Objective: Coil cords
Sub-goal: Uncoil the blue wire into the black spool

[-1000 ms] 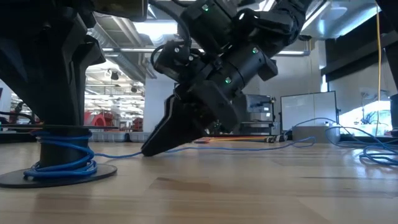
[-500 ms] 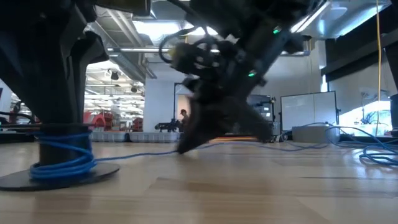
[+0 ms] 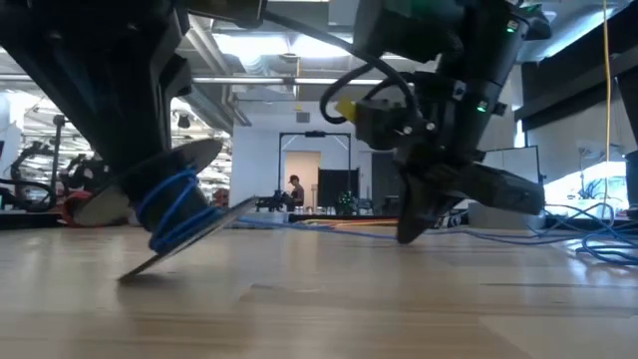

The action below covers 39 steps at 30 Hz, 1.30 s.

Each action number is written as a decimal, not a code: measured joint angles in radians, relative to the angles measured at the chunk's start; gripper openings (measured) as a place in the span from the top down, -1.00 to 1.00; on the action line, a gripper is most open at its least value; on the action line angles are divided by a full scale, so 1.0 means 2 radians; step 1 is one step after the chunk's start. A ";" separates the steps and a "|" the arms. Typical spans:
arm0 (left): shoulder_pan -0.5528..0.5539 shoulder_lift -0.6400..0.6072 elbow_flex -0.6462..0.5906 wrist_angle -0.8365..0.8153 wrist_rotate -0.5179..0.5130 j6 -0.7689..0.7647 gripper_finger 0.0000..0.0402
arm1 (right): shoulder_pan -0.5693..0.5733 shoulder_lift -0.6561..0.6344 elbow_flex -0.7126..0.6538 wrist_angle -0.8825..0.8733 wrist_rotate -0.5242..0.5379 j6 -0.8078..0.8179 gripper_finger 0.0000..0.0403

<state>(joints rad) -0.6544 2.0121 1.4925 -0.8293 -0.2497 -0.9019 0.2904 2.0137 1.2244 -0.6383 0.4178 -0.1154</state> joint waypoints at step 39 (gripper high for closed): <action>0.006 0.000 -0.001 -0.012 -0.027 0.027 0.80 | 0.020 -0.141 -0.048 -0.206 -0.013 0.241 0.30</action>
<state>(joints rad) -0.6415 2.0123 1.4910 -0.8526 -0.3034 -0.8487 0.3310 1.7324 1.1286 -1.0506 0.3910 0.3660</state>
